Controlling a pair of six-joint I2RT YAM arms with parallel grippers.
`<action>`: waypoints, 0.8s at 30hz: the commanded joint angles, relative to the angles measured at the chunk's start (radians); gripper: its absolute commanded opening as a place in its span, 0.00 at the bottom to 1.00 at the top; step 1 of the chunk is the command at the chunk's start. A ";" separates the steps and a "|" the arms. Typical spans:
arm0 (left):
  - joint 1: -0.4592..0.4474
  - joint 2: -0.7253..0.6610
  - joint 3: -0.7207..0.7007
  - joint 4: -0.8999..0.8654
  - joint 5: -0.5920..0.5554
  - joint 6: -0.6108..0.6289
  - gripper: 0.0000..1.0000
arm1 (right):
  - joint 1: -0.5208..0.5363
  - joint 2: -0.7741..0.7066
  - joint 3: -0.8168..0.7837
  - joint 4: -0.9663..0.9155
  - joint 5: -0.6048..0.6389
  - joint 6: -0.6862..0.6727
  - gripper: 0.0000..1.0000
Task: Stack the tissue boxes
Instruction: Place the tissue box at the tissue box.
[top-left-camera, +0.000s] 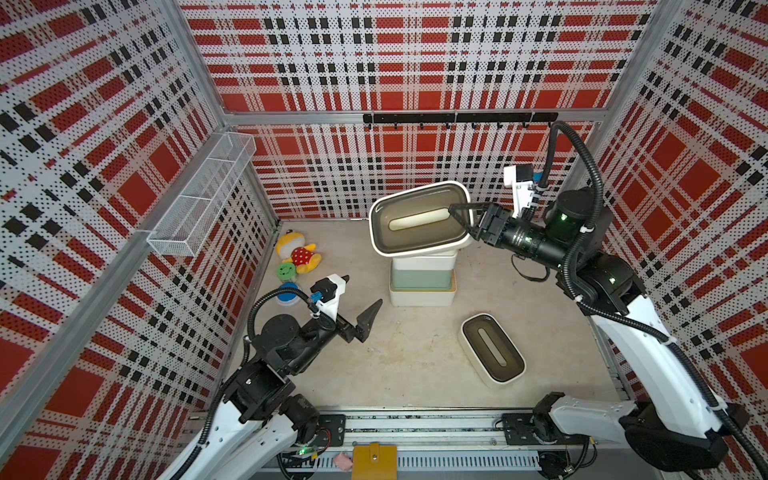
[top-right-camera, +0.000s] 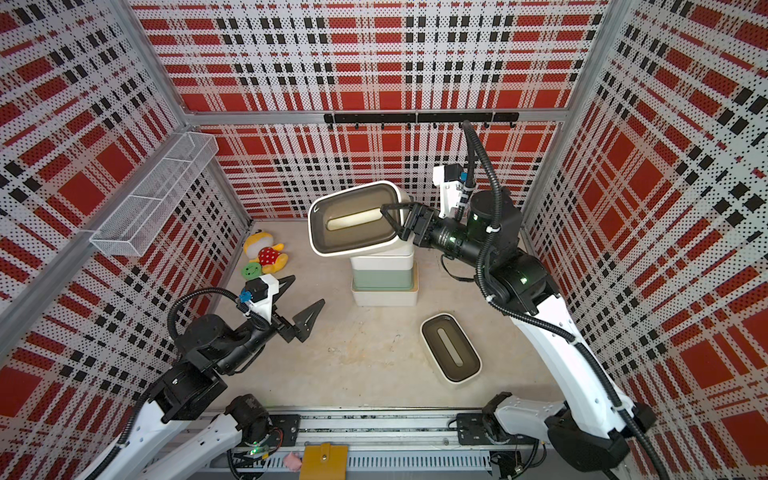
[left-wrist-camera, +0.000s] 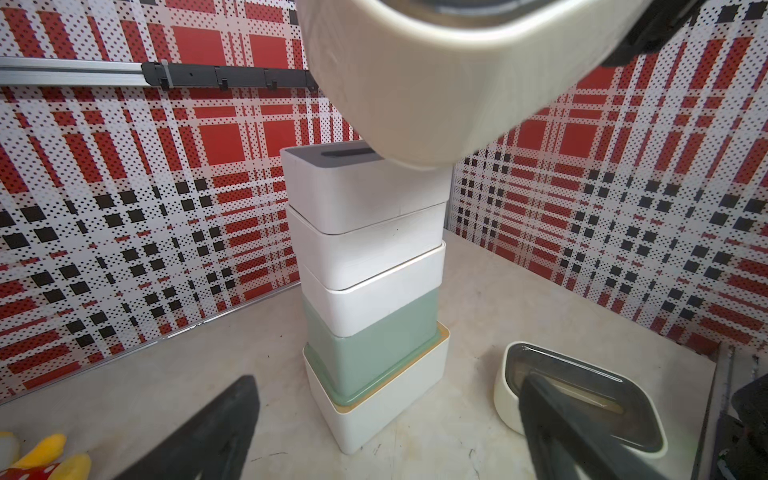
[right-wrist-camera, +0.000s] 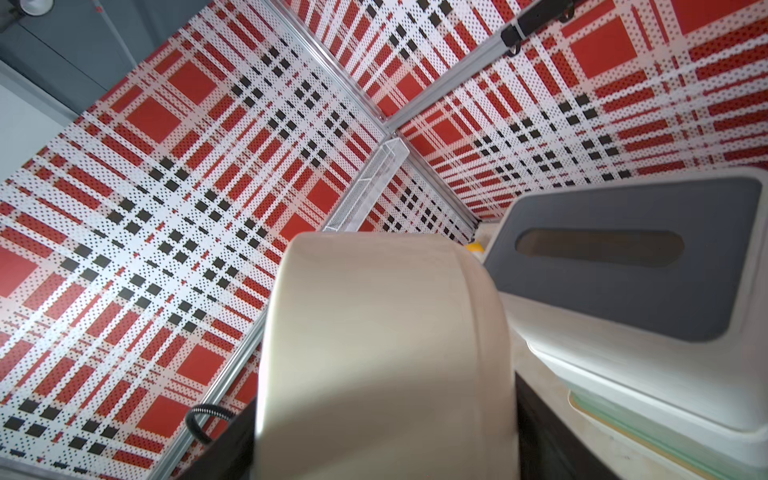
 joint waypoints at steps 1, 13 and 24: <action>0.004 0.002 0.006 0.025 0.011 -0.020 0.99 | -0.063 0.054 0.074 0.158 -0.039 0.096 0.42; 0.006 0.037 0.006 0.036 0.062 -0.028 0.99 | -0.256 0.142 0.079 0.191 -0.147 0.336 0.44; 0.005 0.049 0.006 0.038 0.079 -0.033 0.99 | -0.268 0.190 0.028 0.254 -0.220 0.442 0.45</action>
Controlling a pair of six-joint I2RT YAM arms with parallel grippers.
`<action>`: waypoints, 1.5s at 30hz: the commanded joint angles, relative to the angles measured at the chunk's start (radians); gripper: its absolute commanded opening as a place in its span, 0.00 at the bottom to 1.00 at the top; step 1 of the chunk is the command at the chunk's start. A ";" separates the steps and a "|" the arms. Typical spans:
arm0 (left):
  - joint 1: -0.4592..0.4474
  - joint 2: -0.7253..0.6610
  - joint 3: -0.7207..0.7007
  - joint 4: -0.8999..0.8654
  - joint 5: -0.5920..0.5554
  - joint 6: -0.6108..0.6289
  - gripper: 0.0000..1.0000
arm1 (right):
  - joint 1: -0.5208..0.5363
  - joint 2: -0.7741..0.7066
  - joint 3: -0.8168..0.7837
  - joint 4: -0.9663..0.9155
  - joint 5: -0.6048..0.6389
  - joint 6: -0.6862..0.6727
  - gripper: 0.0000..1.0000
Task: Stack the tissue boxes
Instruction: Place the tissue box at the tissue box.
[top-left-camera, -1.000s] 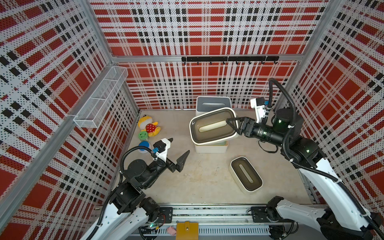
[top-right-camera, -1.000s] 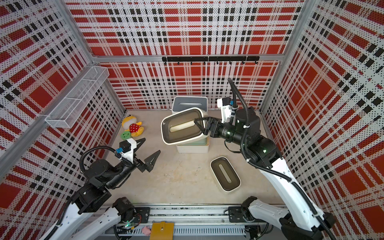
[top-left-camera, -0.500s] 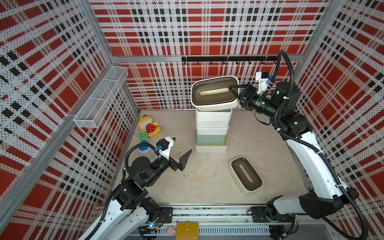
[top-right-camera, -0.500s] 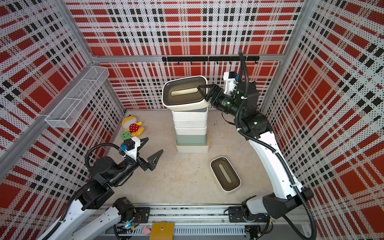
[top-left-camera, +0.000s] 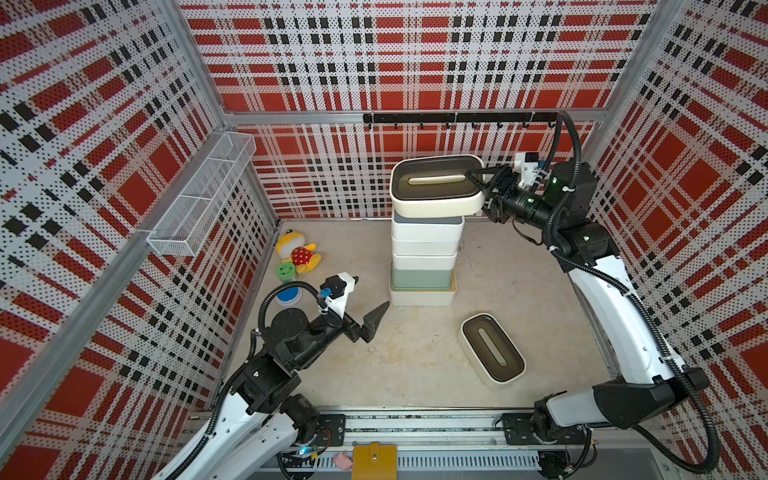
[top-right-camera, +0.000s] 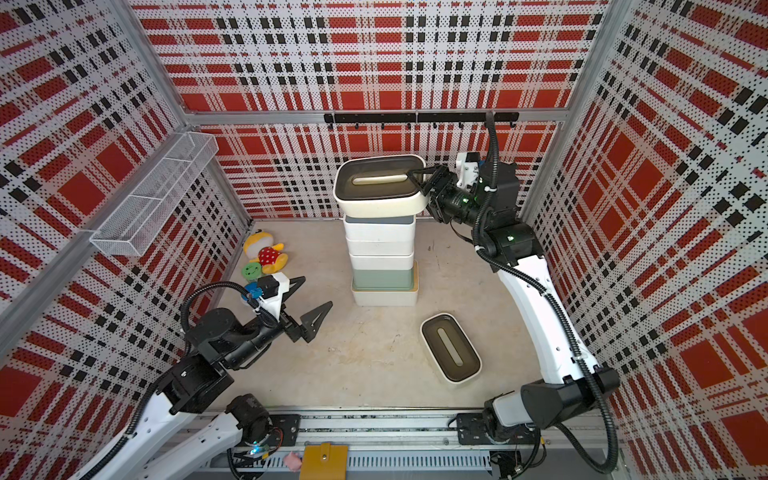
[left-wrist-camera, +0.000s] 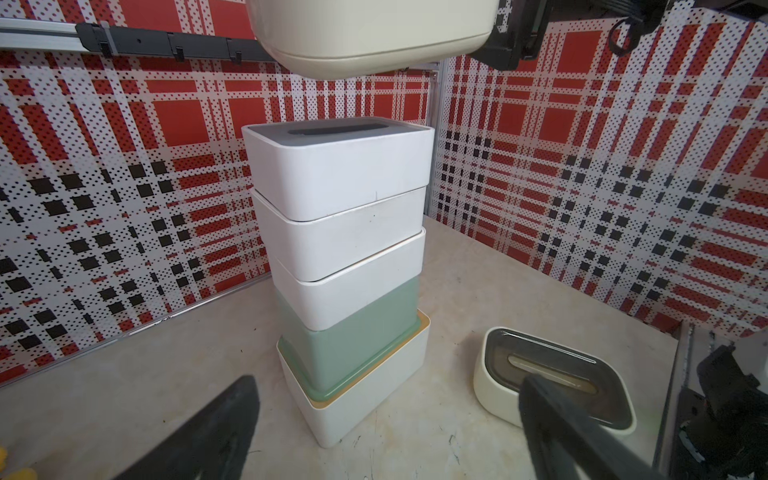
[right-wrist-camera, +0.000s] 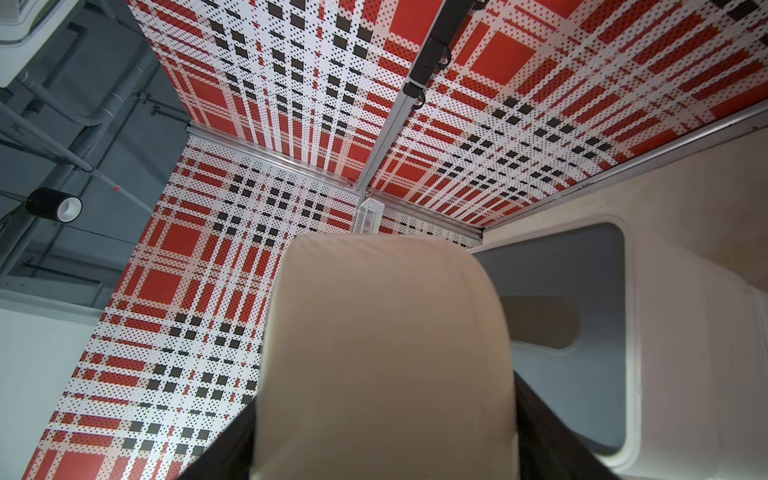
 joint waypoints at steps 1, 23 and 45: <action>0.004 -0.004 0.006 0.027 0.012 -0.016 0.99 | -0.005 0.022 -0.005 0.163 -0.053 0.077 0.45; 0.002 0.007 0.004 0.033 0.040 -0.019 0.99 | -0.008 0.077 -0.011 0.145 -0.029 0.061 0.48; 0.003 0.010 0.003 0.035 0.055 -0.022 0.99 | -0.013 0.089 -0.026 0.151 -0.038 0.029 0.78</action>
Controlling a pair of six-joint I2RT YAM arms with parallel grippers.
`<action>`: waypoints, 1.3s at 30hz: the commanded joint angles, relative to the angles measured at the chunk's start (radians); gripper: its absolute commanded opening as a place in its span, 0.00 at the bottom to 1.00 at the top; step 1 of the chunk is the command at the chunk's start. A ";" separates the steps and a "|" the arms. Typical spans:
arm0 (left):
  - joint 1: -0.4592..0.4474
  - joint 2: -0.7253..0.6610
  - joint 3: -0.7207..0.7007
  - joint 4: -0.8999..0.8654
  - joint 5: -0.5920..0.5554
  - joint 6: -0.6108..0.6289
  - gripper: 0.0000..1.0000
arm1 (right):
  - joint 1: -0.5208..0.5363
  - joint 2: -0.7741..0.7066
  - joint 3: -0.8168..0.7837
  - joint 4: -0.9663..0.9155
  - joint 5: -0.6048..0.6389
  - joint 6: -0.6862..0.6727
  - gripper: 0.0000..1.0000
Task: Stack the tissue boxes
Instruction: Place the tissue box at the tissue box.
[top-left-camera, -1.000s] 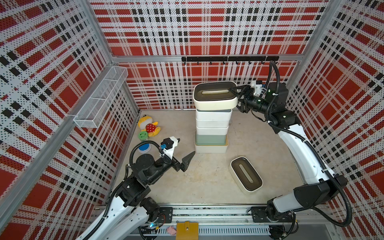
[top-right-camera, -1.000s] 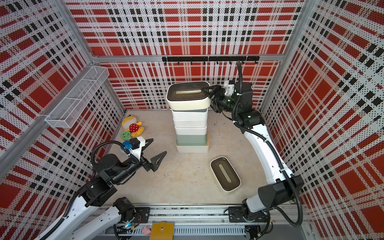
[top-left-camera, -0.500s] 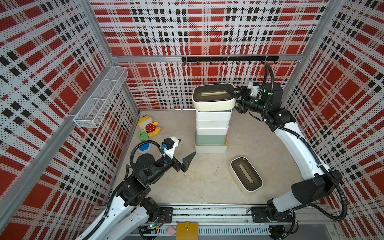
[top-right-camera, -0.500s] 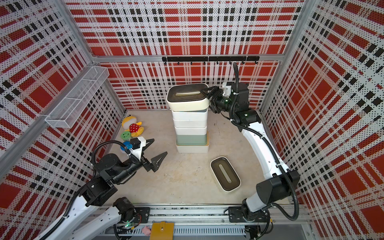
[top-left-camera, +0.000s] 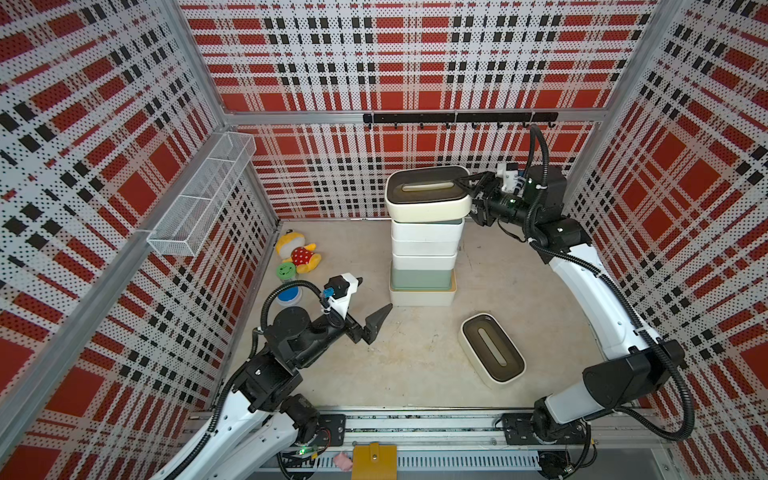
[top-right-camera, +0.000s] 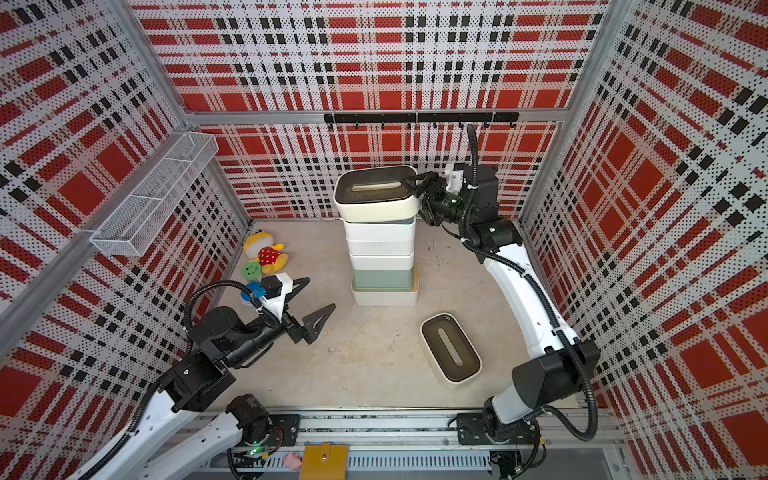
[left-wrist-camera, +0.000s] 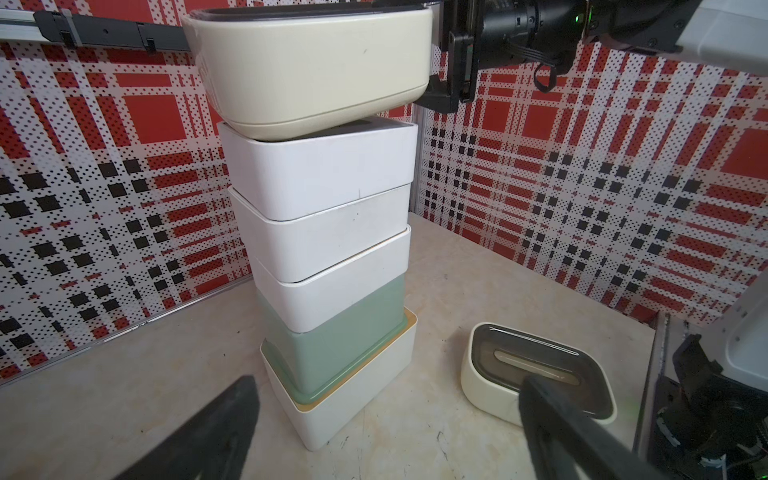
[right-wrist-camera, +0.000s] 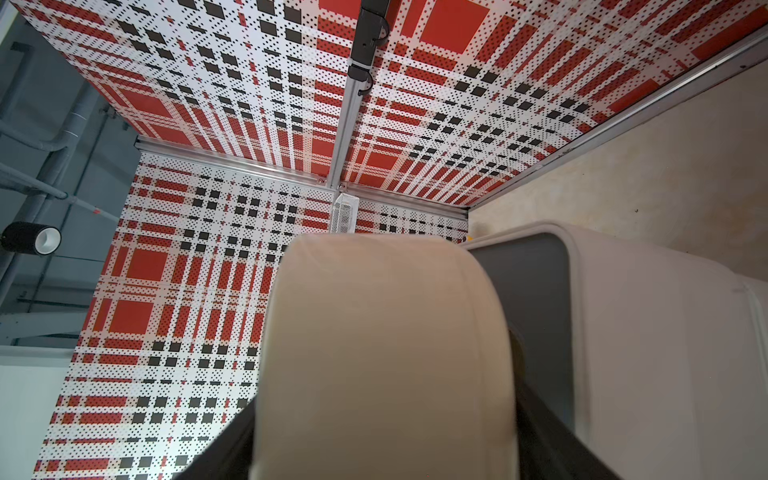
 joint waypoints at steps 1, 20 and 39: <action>0.003 -0.001 0.003 0.027 0.013 -0.017 0.99 | -0.002 -0.003 0.014 0.099 -0.010 -0.017 0.81; 0.003 0.002 0.002 0.030 0.024 -0.017 0.99 | -0.006 -0.004 0.008 0.057 -0.001 -0.079 0.97; 0.003 0.004 0.004 0.029 0.036 -0.017 0.99 | -0.010 0.002 -0.001 -0.006 0.033 -0.149 1.00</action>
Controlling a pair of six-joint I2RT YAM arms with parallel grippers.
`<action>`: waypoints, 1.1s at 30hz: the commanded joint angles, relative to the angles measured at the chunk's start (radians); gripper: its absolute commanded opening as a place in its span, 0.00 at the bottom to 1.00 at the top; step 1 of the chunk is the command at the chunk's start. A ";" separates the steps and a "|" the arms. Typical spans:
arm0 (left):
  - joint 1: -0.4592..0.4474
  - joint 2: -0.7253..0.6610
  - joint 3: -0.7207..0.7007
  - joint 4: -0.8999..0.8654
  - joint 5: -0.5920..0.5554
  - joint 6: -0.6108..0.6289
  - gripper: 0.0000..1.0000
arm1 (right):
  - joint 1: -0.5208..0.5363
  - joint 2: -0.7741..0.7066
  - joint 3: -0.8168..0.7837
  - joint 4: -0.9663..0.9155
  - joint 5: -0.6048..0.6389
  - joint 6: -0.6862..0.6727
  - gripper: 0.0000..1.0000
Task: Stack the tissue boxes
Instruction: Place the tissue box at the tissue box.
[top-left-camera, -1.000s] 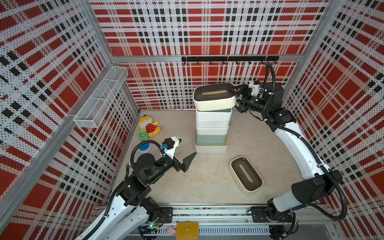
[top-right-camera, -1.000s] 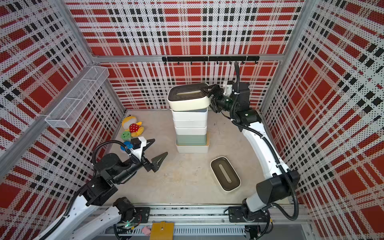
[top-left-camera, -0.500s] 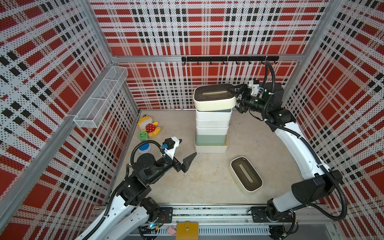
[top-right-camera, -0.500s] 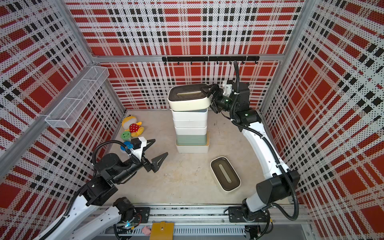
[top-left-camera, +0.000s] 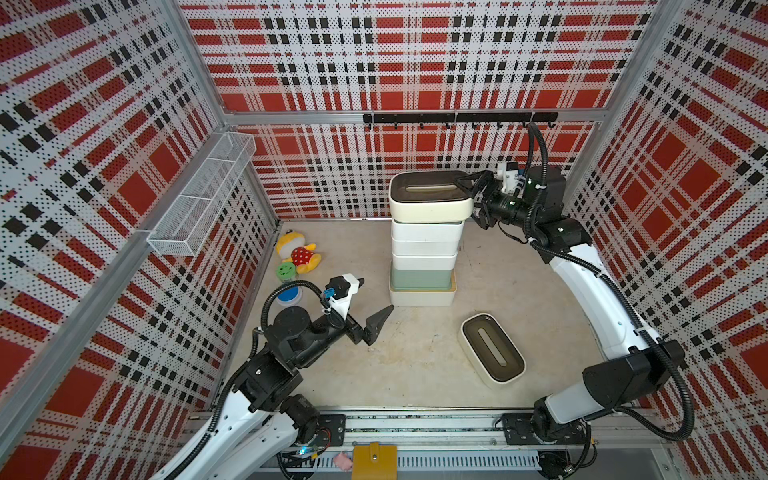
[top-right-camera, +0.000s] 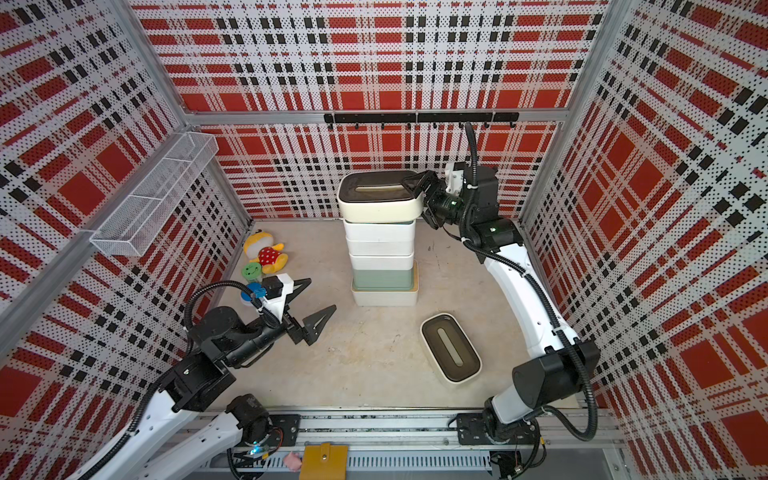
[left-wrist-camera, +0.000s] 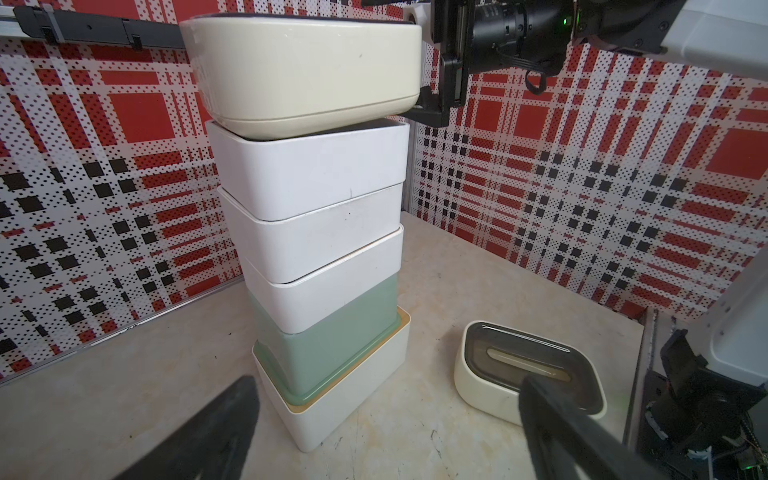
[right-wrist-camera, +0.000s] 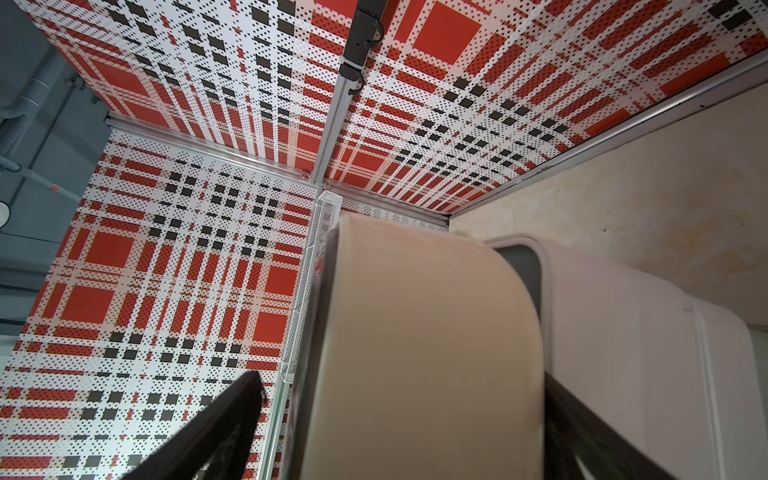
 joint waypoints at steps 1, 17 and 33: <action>0.003 0.003 0.004 0.028 0.014 -0.014 0.99 | -0.004 0.003 0.000 0.031 0.017 -0.035 1.00; 0.007 0.004 0.003 0.034 0.021 -0.017 0.99 | -0.005 0.014 0.005 -0.009 0.047 -0.075 1.00; 0.052 0.036 0.029 0.031 -0.022 -0.076 0.99 | -0.025 -0.024 0.035 -0.091 0.144 -0.170 0.99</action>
